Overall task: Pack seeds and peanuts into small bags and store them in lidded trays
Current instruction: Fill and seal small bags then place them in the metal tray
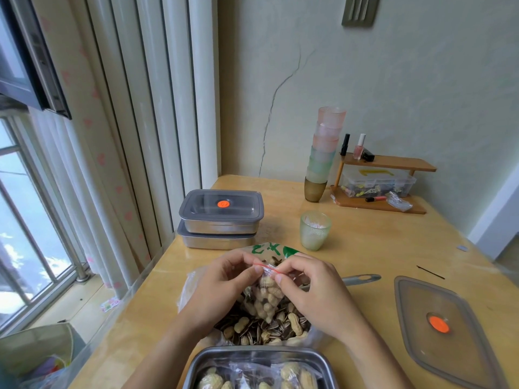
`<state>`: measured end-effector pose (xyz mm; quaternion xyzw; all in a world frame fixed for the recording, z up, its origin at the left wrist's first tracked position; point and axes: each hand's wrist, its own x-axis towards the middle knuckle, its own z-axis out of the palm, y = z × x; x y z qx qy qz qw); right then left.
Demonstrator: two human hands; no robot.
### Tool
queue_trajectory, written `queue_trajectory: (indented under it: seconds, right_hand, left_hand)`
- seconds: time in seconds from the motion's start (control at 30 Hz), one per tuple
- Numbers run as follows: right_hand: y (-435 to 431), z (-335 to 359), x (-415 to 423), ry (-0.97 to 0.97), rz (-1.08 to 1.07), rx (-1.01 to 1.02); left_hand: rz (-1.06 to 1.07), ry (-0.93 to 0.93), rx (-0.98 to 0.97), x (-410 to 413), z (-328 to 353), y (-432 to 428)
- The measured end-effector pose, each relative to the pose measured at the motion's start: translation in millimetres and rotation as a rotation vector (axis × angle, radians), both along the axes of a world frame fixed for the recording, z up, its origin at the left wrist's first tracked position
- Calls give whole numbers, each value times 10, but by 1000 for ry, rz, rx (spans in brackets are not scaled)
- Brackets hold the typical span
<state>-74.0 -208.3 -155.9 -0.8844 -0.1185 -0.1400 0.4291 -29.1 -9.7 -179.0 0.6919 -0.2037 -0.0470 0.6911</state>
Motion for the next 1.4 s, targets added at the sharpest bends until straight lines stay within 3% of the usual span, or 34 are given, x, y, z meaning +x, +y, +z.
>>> queue_trajectory:
  seconds: [0.2,0.5,0.8,1.0,1.17,1.4]
  right_hand:
    - [22,-25,3,9,11,2]
    - [107,-51,8,25,-46,192]
    - [175,-60,-22,-48,-95,201]
    - [181,-93,-1,110,-108,451]
    - [184,-73,-12,159,-51,595]
    - [197,-89,-2,116,-39,595]
  left_hand:
    - [-46,3,0,-16,42,2]
    - [4,50,-102,14,15,-8]
    - [-34,59,-155,-52,29,-74]
    - [0,173,-273,12,2,-44]
    - [-27,189,-249,-24,19,-78]
    - [-28,92,-102,-62,36,-90]
